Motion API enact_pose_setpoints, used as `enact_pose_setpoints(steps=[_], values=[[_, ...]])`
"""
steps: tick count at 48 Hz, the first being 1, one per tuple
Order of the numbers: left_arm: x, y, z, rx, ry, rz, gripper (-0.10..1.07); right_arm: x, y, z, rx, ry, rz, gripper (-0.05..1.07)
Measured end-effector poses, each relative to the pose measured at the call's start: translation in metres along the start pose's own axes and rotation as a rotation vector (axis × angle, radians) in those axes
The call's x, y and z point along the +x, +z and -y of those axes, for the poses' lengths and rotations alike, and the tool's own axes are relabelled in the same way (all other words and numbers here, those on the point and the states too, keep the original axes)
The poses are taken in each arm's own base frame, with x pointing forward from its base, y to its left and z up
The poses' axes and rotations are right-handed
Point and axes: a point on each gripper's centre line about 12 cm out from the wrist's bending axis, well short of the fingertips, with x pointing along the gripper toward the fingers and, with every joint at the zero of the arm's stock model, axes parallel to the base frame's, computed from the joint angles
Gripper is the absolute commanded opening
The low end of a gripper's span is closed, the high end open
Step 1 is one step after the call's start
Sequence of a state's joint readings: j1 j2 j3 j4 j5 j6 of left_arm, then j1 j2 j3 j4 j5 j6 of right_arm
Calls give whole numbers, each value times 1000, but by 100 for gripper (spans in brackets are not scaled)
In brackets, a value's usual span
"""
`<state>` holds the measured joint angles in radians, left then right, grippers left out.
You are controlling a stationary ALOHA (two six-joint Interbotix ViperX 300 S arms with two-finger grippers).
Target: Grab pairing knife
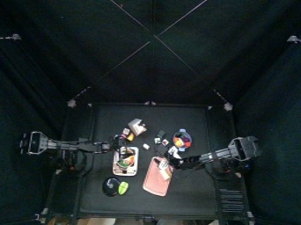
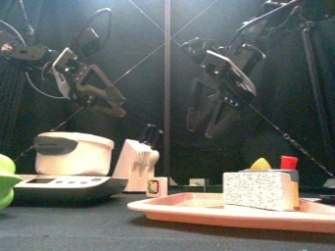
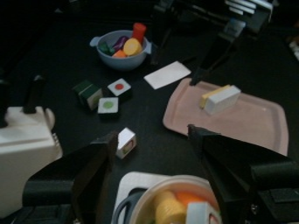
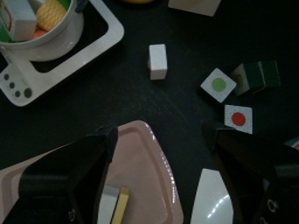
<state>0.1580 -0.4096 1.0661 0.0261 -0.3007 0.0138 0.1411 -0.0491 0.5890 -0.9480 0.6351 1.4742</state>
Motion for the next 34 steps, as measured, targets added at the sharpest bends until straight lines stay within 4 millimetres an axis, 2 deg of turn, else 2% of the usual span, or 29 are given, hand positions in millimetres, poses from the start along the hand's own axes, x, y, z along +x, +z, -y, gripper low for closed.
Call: enact_pose_setpoints(steps=[6, 13, 23, 34], values=[[-12, -8, -9, 9, 28, -37, 97, 2, 9, 4, 29, 0, 11, 104], [-23, -11, -20, -15, 73, -22, 97, 3, 28, 9, 75, -7, 41, 104], [-28, -21, -31, -37, 117, -11, 97, 3, 53, 19, 108, -48, 88, 104], [-28, -16, -44, -49, 167, 52, 95, 17, 56, 43, 65, -233, 93, 104]])
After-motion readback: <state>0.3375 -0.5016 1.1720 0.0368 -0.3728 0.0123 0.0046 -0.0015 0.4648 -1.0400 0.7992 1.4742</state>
